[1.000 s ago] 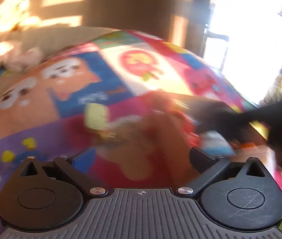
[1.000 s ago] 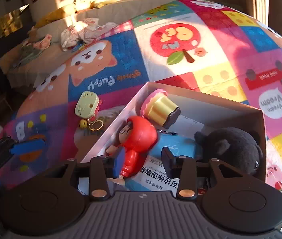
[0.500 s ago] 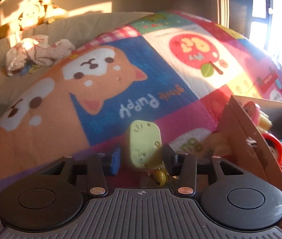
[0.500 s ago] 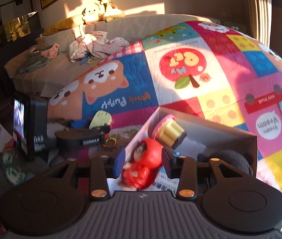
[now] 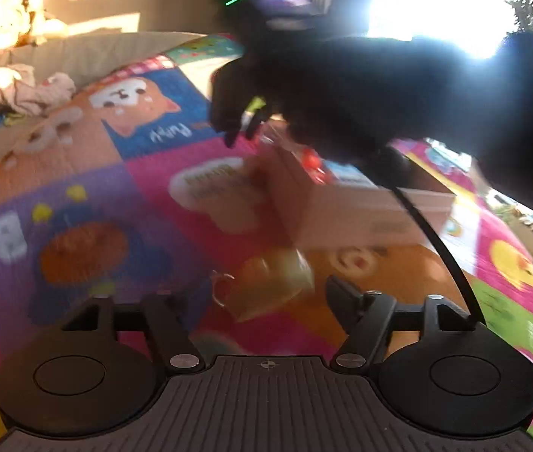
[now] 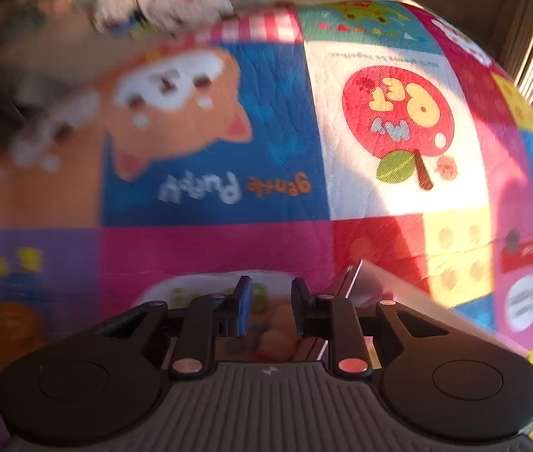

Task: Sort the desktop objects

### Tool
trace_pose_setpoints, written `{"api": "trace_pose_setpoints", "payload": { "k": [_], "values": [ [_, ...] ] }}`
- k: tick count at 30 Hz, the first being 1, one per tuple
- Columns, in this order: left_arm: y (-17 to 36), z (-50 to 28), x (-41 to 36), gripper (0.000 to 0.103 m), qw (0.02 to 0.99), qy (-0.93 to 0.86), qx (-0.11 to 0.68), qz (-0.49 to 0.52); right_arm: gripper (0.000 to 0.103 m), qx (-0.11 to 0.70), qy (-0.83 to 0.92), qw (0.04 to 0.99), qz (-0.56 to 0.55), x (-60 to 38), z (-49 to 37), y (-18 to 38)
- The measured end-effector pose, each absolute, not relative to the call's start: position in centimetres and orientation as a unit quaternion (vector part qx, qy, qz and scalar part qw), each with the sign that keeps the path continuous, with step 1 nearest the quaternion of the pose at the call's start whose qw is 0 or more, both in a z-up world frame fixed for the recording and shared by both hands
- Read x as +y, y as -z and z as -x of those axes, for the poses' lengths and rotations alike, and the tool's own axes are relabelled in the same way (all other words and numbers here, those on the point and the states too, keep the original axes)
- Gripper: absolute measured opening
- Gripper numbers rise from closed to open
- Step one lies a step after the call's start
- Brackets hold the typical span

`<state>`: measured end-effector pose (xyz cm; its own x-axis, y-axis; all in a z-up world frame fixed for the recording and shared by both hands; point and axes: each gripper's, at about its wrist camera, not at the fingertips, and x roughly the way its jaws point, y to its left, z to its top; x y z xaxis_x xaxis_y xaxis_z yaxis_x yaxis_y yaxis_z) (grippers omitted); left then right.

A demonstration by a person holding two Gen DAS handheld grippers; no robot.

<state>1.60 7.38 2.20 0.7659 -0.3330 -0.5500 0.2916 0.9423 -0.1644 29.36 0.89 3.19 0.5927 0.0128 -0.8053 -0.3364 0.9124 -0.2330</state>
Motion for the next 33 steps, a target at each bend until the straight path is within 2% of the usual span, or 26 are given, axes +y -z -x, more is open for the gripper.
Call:
{"api": "trace_pose_setpoints", "payload": {
  "k": [4,6,9,23,28,33],
  "values": [
    [-1.2,-0.2,8.3,0.081,0.935,0.163,0.309,0.063,0.022,0.448,-0.077,0.859,0.236,3.0,-30.9,-0.9],
    [-1.0,0.1,9.1,0.089,0.935,0.155,0.310,0.081,0.022,0.466,-0.064,0.850,0.239,3.2,-31.7,-0.1],
    [-1.0,0.6,10.2,0.095,0.935,0.154,0.303,0.101,0.022,0.495,-0.070,0.836,0.227,3.0,-31.4,0.1],
    [-0.7,0.6,9.9,0.096,0.933,0.147,0.312,0.099,0.022,0.567,-0.245,0.763,0.190,0.9,-19.0,-3.5],
    [-0.5,0.8,9.6,0.100,0.935,0.142,0.311,0.094,0.025,0.496,-0.259,0.801,0.210,0.2,-15.0,-5.7],
    [-0.3,0.7,9.3,0.100,0.934,0.138,0.316,0.090,0.026,0.456,-0.264,0.822,0.217,0.5,-14.1,-4.5]
  ]
}}
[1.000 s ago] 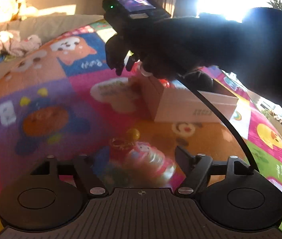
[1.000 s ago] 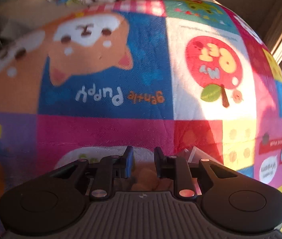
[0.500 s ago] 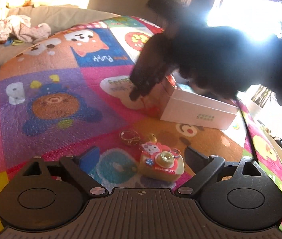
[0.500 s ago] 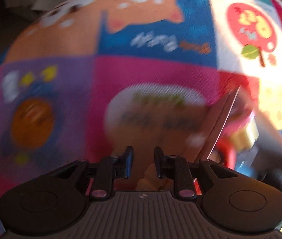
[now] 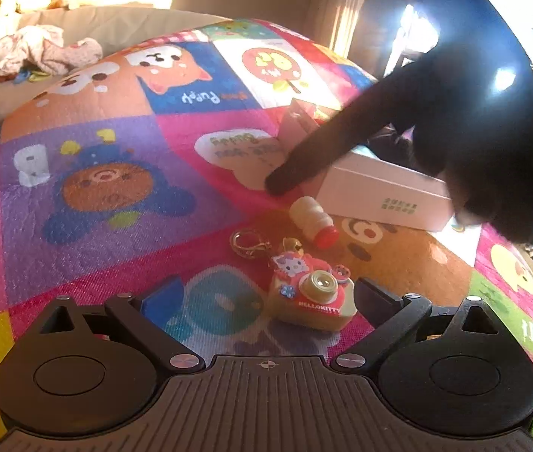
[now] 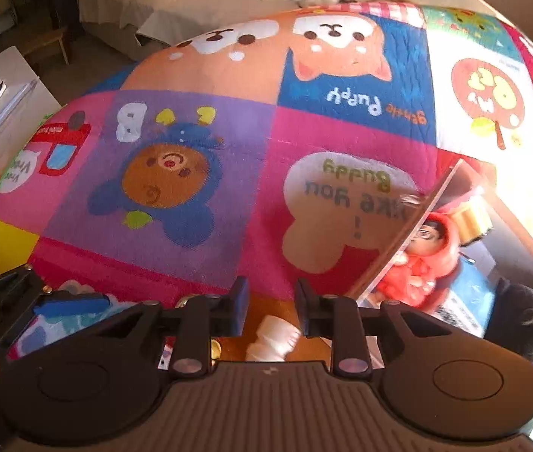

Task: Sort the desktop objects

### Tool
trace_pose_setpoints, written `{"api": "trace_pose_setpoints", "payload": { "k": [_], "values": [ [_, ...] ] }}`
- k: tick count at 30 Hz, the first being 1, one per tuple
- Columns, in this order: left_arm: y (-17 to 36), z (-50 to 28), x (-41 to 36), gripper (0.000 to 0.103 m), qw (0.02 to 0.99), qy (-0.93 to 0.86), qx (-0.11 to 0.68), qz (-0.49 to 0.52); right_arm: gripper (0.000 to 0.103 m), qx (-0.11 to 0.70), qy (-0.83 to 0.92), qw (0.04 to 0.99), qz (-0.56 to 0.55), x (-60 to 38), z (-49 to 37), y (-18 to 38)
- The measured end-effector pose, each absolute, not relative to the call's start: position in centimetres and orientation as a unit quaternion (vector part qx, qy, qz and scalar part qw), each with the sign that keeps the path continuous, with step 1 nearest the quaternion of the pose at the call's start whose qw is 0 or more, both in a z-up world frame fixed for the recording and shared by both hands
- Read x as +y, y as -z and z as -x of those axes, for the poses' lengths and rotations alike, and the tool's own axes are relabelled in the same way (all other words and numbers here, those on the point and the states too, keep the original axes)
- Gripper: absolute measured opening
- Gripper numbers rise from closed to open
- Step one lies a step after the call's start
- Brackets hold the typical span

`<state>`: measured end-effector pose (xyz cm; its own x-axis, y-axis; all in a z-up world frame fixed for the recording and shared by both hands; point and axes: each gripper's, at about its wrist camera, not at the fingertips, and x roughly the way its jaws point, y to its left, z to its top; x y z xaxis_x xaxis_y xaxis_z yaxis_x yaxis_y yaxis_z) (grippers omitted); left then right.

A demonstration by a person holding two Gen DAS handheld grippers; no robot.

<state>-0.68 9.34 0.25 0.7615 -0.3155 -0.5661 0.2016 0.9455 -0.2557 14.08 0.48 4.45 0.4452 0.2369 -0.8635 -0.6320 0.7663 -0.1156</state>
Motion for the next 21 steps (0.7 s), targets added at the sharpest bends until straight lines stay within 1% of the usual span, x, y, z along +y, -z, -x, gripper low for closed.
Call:
{"api": "trace_pose_setpoints", "payload": {
  "k": [3,7,9,11,12,14,16,18,20,21],
  "values": [
    [-0.2,0.9,9.5,0.100,0.936,0.133,0.312,0.094,0.026,0.446,-0.265,0.823,0.231,0.9,-14.0,-2.4],
    [-0.2,0.7,9.7,0.100,0.935,0.131,0.313,0.104,0.026,0.462,-0.279,0.813,0.218,-1.5,-11.9,-2.0],
    [-0.2,0.7,9.8,0.101,0.935,0.132,0.314,0.105,0.026,0.433,-0.266,0.826,0.242,-3.5,-10.2,-2.3],
    [-0.2,0.7,9.7,0.101,0.935,0.130,0.315,0.103,0.026,0.379,-0.231,0.851,0.281,-5.9,-8.3,-2.9],
    [-0.2,0.7,9.6,0.101,0.935,0.130,0.315,0.101,0.028,0.357,-0.212,0.863,0.287,-7.3,-7.4,-3.4],
    [-0.2,0.7,9.5,0.101,0.935,0.128,0.316,0.098,0.036,0.353,-0.191,0.882,0.247,-10.3,-6.7,-4.6],
    [-0.2,0.7,9.4,0.101,0.936,0.124,0.316,0.096,0.041,0.352,-0.173,0.902,0.181,-13.6,-5.9,-5.6],
    [-0.2,0.7,9.2,0.101,0.936,0.118,0.318,0.091,0.041,0.338,-0.162,0.916,0.145,-15.6,-4.9,-5.9],
    [-0.3,0.7,9.0,0.101,0.938,0.107,0.319,0.084,0.040,0.322,-0.176,0.921,0.134,-16.0,-3.8,-5.8],
    [-0.3,0.8,8.8,0.101,0.940,0.097,0.318,0.080,0.041,0.327,-0.185,0.919,0.121,-15.8,-3.4,-5.5]
  ]
}}
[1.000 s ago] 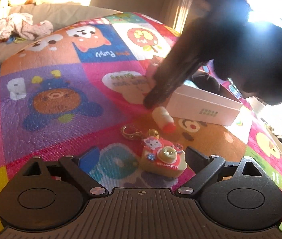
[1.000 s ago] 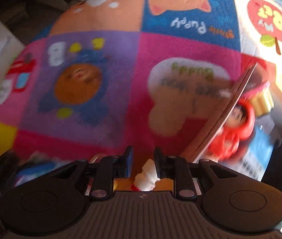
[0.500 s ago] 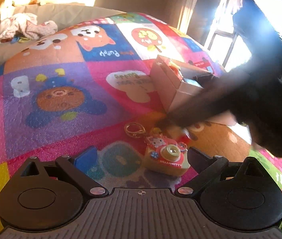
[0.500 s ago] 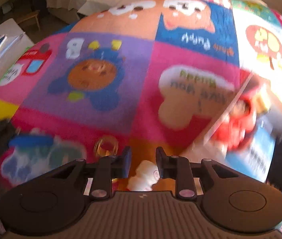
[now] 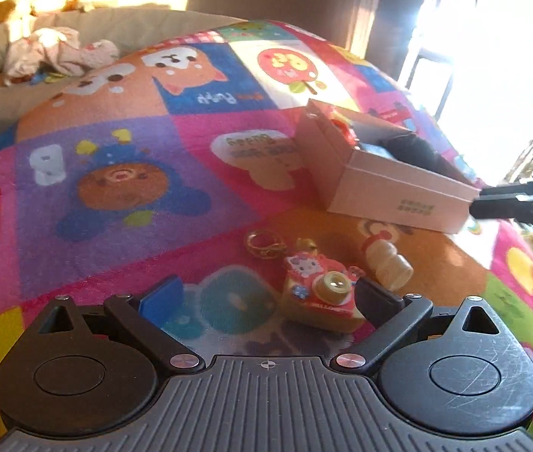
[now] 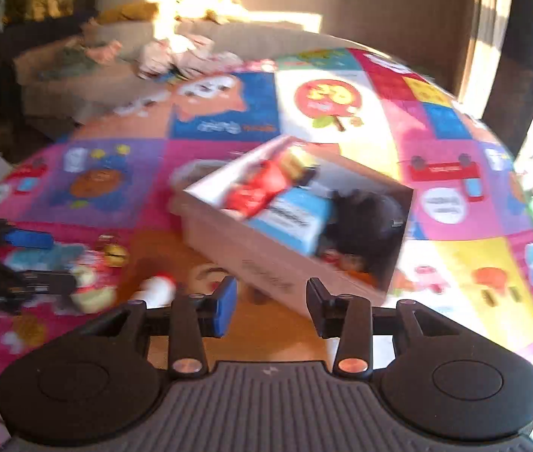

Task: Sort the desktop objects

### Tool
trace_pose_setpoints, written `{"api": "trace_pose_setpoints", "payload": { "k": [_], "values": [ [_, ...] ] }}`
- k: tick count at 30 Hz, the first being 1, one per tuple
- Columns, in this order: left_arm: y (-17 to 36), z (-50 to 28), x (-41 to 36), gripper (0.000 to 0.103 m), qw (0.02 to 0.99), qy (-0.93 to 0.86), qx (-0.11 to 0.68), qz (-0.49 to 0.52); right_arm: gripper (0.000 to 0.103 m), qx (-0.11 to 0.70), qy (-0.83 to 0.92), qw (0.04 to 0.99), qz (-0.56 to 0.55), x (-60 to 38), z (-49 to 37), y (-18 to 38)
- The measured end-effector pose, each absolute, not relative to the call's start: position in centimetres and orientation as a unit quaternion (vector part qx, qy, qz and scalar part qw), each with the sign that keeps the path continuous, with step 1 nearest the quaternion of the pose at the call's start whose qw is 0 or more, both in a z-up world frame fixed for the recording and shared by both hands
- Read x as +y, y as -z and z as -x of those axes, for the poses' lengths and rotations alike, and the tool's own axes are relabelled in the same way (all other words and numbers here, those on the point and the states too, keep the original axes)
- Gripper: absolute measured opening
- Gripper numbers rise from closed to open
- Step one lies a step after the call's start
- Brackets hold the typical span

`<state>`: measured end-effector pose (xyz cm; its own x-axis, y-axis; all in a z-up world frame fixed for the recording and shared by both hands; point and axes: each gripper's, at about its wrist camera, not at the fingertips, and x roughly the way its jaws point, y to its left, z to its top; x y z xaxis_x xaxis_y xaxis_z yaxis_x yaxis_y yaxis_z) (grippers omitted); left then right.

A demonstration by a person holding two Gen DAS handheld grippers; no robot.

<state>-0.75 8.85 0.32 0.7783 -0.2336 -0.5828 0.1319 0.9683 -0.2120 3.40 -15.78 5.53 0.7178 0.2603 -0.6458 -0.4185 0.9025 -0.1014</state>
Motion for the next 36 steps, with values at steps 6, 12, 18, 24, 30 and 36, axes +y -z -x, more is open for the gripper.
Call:
{"api": "trace_pose_setpoints", "payload": {
  "k": [6,12,18,24,30,36],
  "values": [
    [-0.6,1.5,9.0,0.101,0.949,0.045,0.303,0.077,0.040,0.370,-0.270,0.888,0.046,-12.4,-6.3,-3.6],
    [-0.9,2.2,9.3,0.101,0.954,0.030,0.284,0.088,0.030,0.465,-0.259,0.845,-0.045,-11.1,-11.2,-0.6],
    [-0.8,2.0,9.5,0.101,0.951,0.035,0.290,0.097,0.025,0.435,-0.278,0.856,-0.025,-13.7,-7.0,-1.1],
    [-0.7,1.9,9.4,0.101,0.951,0.033,0.292,0.095,0.025,0.327,-0.199,0.923,-0.030,-19.0,-3.2,-3.5],
    [-0.8,2.1,9.2,0.101,0.953,0.025,0.289,0.088,0.025,0.255,-0.149,0.954,0.046,-19.3,1.3,-1.8],
    [-0.8,2.0,9.3,0.101,0.952,0.012,0.292,0.089,0.025,0.298,-0.133,0.943,0.070,-19.6,3.0,1.4]
  ]
}}
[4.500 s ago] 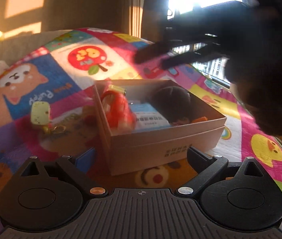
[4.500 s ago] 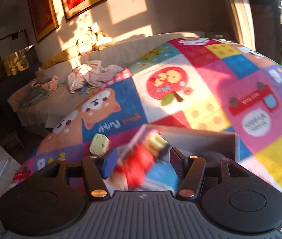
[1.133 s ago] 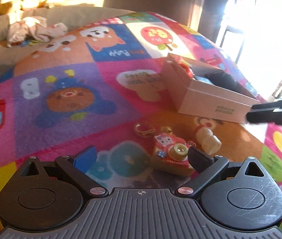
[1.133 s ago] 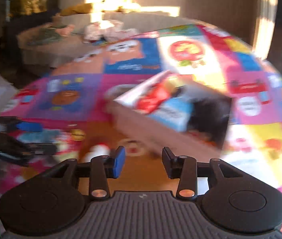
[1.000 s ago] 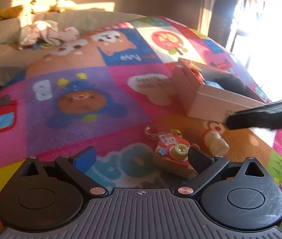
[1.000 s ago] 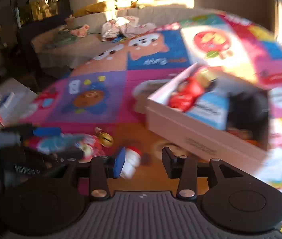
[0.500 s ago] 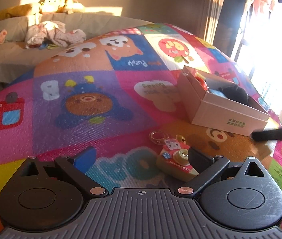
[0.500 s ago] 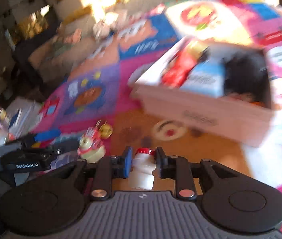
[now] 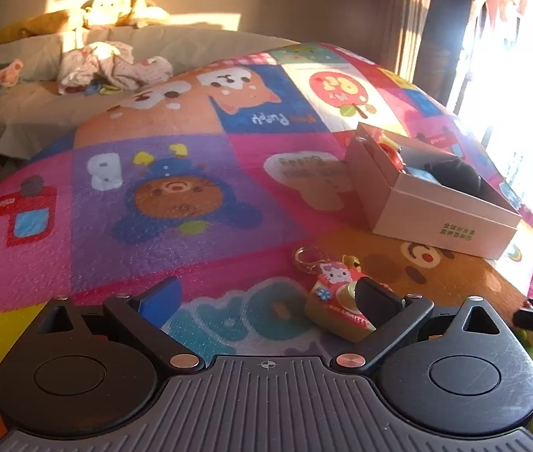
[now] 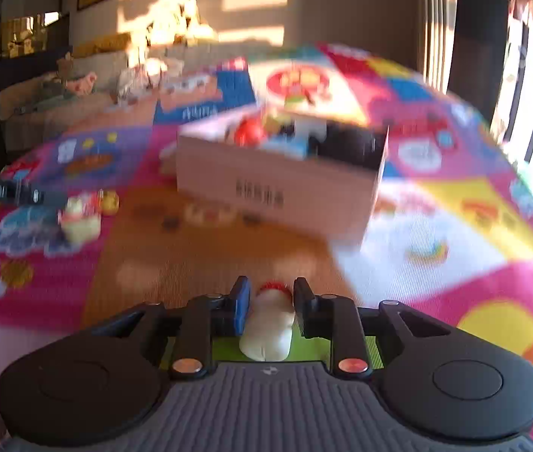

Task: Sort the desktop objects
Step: 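Grasp the pink Hello Kitty toy with the left gripper while the right gripper grasps the white bottle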

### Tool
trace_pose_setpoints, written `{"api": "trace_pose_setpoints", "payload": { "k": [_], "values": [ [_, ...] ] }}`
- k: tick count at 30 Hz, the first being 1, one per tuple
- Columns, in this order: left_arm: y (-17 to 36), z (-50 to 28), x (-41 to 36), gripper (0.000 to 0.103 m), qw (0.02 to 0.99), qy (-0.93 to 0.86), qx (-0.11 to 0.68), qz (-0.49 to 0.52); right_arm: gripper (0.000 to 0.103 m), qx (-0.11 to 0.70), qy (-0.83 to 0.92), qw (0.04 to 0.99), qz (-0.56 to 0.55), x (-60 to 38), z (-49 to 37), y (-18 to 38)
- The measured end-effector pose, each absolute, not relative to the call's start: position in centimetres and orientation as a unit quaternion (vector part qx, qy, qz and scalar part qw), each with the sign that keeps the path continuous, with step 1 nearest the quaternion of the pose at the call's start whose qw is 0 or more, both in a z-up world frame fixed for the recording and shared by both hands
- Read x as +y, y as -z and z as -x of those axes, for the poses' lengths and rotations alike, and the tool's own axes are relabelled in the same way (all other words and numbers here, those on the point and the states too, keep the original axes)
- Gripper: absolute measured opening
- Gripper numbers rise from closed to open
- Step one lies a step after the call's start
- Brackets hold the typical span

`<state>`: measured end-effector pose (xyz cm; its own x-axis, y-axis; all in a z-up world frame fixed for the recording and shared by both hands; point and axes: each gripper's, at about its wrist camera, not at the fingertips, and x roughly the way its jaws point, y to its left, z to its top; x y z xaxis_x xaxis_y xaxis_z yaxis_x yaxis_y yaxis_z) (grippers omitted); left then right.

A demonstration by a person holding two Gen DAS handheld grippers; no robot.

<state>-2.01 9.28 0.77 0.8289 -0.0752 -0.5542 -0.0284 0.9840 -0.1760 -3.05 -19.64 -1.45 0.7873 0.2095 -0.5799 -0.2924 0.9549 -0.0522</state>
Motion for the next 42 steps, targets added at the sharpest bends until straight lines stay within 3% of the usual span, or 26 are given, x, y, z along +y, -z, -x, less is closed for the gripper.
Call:
{"api": "trace_pose_setpoints", "payload": {
  "k": [3,5,8,16,34,42],
  "values": [
    [-0.8,1.9,9.3,0.101,0.952,0.002,0.293,0.088,0.036,0.292,-0.139,0.946,0.037,-20.8,3.8,1.1],
    [-0.8,2.0,9.2,0.101,0.952,0.001,0.293,0.085,0.055,0.286,-0.139,0.948,0.024,-21.2,4.4,1.2],
    [-0.9,1.9,8.8,0.101,0.947,0.028,0.306,0.089,0.074,0.263,-0.135,0.955,-0.007,-22.2,5.4,1.0],
    [-0.8,0.7,3.7,0.101,0.932,0.103,0.341,0.059,0.100,0.248,-0.106,0.962,-0.049,-23.3,5.5,0.7],
    [-0.4,1.2,0.2,0.101,0.925,0.152,0.349,0.003,0.103,0.240,-0.097,0.965,-0.048,-23.2,5.8,0.7],
    [-0.5,-0.7,-0.1,0.069,0.935,0.107,0.338,-0.021,0.103,0.248,-0.095,0.963,-0.042,-23.0,5.6,0.8]
  ]
}}
